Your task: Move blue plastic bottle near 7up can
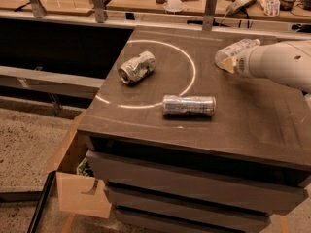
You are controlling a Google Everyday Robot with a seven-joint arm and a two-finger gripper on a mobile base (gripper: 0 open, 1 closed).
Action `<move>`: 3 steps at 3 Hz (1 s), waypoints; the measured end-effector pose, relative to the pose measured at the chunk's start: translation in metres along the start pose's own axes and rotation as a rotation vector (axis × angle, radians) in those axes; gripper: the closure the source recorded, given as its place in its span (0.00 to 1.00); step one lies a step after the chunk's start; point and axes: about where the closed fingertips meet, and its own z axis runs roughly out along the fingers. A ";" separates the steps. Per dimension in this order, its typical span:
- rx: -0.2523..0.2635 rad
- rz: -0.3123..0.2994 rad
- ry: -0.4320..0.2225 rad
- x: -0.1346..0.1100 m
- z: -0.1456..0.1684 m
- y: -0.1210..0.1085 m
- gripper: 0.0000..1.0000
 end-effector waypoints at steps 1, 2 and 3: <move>0.001 -0.020 0.015 0.000 0.004 0.006 0.87; 0.004 -0.036 0.014 -0.005 0.004 0.009 0.89; 0.024 -0.037 -0.007 -0.022 0.002 0.003 0.66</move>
Offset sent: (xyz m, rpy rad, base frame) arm 0.0067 0.0118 0.0069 -0.0541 0.0063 0.0169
